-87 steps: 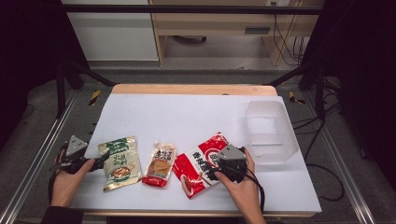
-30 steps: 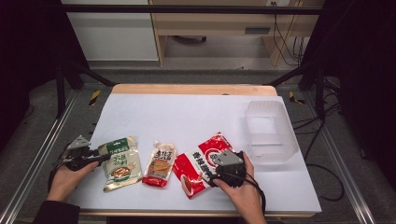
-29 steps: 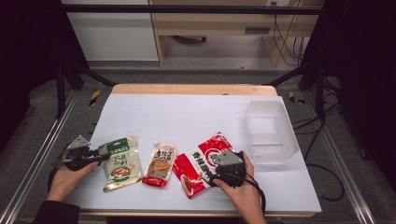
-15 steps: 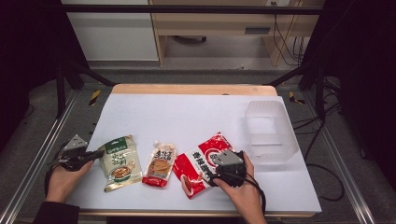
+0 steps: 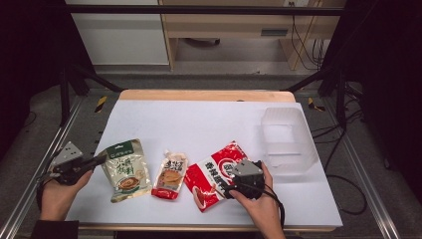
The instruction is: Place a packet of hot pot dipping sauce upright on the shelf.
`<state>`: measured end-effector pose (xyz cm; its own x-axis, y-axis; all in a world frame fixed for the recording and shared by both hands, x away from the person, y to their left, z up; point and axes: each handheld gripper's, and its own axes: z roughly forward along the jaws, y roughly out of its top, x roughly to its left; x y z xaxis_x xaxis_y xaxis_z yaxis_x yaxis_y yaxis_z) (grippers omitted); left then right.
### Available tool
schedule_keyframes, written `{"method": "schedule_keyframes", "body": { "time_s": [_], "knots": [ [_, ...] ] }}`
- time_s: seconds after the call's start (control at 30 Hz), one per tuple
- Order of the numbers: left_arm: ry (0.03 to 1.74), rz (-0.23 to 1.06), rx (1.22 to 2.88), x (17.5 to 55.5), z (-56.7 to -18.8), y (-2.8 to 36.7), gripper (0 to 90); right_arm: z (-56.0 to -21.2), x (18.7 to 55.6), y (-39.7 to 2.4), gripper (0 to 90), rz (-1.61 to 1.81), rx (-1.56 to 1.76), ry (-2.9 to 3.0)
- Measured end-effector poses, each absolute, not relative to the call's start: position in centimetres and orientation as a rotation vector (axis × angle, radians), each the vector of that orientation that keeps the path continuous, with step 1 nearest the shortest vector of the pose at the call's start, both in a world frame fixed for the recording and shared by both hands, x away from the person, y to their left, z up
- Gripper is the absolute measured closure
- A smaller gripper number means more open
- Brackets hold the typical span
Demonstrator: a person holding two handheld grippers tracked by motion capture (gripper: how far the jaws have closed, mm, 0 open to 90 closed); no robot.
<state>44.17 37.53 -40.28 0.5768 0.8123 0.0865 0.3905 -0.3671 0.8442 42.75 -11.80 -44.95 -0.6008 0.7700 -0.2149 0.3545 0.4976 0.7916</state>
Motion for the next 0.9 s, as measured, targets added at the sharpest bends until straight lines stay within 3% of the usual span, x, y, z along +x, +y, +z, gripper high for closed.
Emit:
{"method": "schedule_keyframes", "body": {
  "time_s": [0.43, 0.63, 0.9],
  "knots": [
    [0.709, 0.716, 2.059, 42.4, -34.3, 33.2, 90.0, -41.9, 42.8, -11.0, 9.8, 1.093, 0.882, 2.228],
    [0.669, 0.736, 2.081, 43.8, -32.6, 31.9, 90.0, -39.5, 43.9, -9.8, 15.8, 1.062, 0.773, 2.318],
    [0.607, 0.670, 2.105, 46.4, -31.5, 30.5, 90.0, -35.7, 46.4, -8.3, 20.6, 0.968, 0.625, 2.438]
  ]
}}
